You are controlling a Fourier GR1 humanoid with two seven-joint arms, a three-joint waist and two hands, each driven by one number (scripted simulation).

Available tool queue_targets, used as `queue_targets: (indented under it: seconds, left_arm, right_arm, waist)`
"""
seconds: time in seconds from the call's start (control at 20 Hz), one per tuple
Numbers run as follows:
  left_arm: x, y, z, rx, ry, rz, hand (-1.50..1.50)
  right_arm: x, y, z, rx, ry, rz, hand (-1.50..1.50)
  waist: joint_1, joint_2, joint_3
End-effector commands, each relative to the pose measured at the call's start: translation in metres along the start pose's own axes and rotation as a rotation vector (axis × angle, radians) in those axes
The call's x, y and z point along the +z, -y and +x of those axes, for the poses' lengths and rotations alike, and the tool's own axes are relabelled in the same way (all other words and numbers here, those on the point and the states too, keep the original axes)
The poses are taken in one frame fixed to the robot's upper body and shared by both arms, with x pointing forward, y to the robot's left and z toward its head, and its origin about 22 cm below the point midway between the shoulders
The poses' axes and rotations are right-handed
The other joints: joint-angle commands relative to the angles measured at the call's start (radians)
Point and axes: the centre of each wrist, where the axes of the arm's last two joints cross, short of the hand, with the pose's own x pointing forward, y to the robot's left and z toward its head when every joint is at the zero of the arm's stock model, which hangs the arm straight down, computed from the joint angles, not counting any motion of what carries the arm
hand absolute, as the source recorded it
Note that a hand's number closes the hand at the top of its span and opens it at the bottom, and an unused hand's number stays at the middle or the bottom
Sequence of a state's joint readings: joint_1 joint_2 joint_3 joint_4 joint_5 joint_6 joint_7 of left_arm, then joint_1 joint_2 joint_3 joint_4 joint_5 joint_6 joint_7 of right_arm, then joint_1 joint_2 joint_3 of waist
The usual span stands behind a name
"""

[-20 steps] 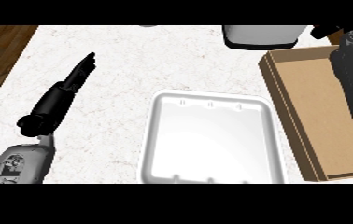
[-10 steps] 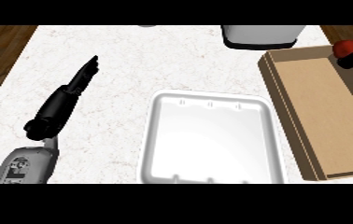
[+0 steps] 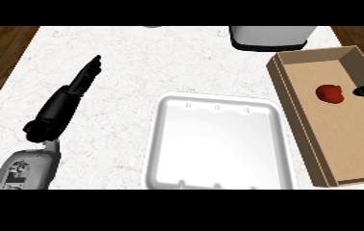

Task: Pick the bell pepper from the tray and place it in the cardboard box

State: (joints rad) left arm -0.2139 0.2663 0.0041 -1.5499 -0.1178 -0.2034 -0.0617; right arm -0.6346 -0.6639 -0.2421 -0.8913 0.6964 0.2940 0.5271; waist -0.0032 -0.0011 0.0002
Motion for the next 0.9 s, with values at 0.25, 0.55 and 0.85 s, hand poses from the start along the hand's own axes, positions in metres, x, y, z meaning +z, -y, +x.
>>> queue_targets:
  seconds: [0.25,0.55,0.85]
  left_arm:
    - [0.002,-0.002,-0.004,0.003,-0.024,0.012,0.0]
    - [0.004,0.002,-0.001,0.015,-0.006,0.012,0.0]
    - [0.001,-0.002,0.001,0.002,-0.005,0.028,0.0]
  right_arm:
    - [0.016,0.039,-0.001,-0.586,0.32,-0.296,-1.5]
    - [0.009,0.038,-0.037,-1.06,0.235,-0.438,-1.5]
    - [0.012,0.016,-0.12,-1.128,0.204,-0.541,-1.5]
  waist:
    - [-0.021,-0.009,0.003]
    - [-0.008,-0.003,0.003]
    - [-0.009,-0.001,0.001]
